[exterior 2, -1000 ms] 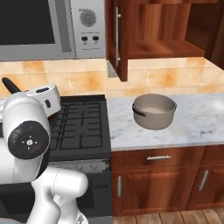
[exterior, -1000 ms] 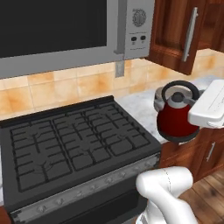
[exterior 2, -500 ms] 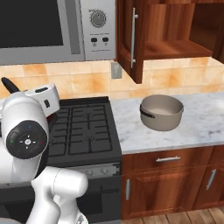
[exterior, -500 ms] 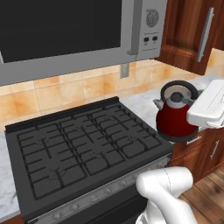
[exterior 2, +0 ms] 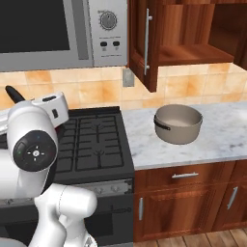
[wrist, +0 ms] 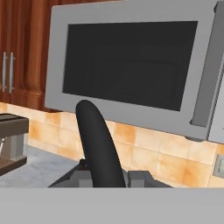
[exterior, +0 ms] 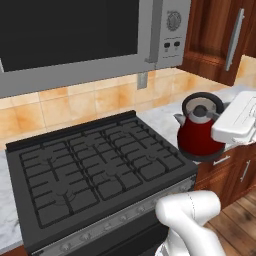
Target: Pick the kettle from the cabinet and place it on a stove burner. Then pick the pot from the counter and place it on another stove burner. Finally, turn both burners on.
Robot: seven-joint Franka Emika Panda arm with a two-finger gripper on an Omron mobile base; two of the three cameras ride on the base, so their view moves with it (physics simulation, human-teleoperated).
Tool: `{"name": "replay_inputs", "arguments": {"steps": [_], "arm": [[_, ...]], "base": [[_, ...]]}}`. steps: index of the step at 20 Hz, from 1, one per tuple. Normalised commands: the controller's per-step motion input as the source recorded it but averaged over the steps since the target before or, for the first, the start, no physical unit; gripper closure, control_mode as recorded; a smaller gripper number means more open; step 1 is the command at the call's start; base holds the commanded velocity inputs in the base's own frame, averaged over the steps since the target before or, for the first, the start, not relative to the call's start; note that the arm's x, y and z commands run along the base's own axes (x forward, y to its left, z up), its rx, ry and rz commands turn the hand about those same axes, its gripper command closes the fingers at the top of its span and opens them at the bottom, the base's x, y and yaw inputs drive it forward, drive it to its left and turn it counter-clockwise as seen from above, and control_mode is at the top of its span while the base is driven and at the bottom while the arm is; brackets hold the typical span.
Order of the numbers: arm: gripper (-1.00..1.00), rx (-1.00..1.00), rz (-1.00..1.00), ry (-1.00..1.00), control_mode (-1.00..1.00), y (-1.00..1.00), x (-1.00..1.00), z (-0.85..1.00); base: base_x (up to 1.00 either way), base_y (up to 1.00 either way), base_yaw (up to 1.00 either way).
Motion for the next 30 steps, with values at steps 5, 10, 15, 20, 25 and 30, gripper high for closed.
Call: {"name": "replay_inputs", "arguments": {"steps": [5, 10, 15, 20, 25, 30], "arm": [[1.00, 0.00, 0.00, -0.02, -1.00, 0.00, 0.27, -0.20], [1.00, 0.00, 0.00, -0.03, -1.00, 0.00, 0.27, -0.21], [1.00, 0.02, 0.02, -0.01, -1.00, 0.07, 0.22, -0.17], [1.00, 0.06, 0.03, 0.00, -1.00, 0.11, 0.25, -0.18], [1.00, 0.05, 0.00, 0.00, -1.00, 0.21, 0.37, -0.24], [1.00, 0.03, 0.00, -0.03, -1.00, 0.17, 0.39, -0.29]], "base": [[0.00, 0.00, 0.00], [0.00, 0.00, 0.00], [0.00, 0.00, 0.00], [0.00, 0.00, 0.00], [0.00, 0.00, 0.00], [0.00, 0.00, 0.00]]}}
